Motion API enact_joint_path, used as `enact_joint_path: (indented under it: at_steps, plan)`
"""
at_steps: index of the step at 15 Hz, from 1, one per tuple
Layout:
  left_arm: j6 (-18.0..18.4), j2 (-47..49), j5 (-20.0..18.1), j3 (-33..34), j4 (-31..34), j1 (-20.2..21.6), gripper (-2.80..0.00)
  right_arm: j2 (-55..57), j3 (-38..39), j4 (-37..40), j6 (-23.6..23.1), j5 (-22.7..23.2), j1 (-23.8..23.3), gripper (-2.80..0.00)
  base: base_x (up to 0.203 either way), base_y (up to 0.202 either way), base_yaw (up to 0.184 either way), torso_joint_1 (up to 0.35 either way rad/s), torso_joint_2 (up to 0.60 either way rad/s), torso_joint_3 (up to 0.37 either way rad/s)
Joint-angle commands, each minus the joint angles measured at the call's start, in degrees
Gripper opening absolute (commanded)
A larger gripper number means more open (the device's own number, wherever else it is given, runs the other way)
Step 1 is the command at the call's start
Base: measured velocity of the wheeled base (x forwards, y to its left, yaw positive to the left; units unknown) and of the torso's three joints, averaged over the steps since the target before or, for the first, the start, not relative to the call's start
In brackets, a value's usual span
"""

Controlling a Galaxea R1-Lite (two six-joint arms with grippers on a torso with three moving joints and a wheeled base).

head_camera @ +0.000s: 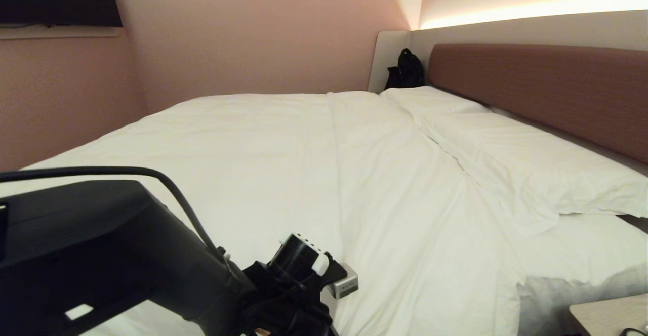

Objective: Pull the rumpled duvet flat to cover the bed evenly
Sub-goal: Flatten the corners of the folded blanket

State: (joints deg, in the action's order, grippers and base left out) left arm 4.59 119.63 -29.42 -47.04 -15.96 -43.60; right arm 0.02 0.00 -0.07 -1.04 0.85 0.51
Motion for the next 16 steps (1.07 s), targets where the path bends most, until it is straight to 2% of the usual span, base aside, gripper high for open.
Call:
enact_joint_path:
  at_steps: [1, 4, 6, 7, 8, 12, 16]
  plan:
    - [-1.6, -0.1, 5.3, 0.4, -0.4, 1.1, -2.80, 0.1, 0.0, 0.0, 0.1, 0.0, 0.0, -2.80, 0.000, 0.000, 0.000, 0.000, 0.00, 0.000]
    - [-2.6, 0.9, 9.1, 0.7, -3.5, 2.9, -2.80, 0.1, 0.0, 0.0, 0.0, 0.0, 0.0, -2.80, 0.000, 0.000, 0.000, 0.000, 0.00, 0.000]
    - [-2.6, 1.3, 9.5, 4.0, -11.1, 3.0, -2.80, 0.1, 0.0, 0.0, 0.0, 0.0, 0.0, -2.80, 0.000, 0.000, 0.000, 0.000, 0.00, 0.000]
    - [-2.5, 1.6, 9.6, 4.6, -11.7, 2.9, -2.80, 0.1, 0.0, 0.0, 0.0, 0.0, 0.0, -2.80, 0.000, 0.000, 0.000, 0.000, 0.00, 0.000]
    - [-2.5, 1.7, 9.6, 4.7, -11.7, 2.9, 0.00, 0.1, 0.0, 0.0, 0.0, 0.0, 0.0, -2.80, 0.000, 0.000, 0.000, 0.000, 0.00, 0.000]
    - [-3.0, 0.7, 9.5, 5.2, -11.9, 2.2, 0.00, 0.1, 0.0, 0.0, 0.1, 0.0, 0.0, -2.80, 0.000, 0.000, 0.000, 0.000, 0.00, 0.000]
    - [-5.3, -2.7, 9.8, 6.4, -10.6, 0.0, 0.00, 0.1, 0.0, 0.0, 0.0, 0.0, 0.0, -2.80, 0.000, 0.000, 0.000, 0.000, 0.00, 0.000]
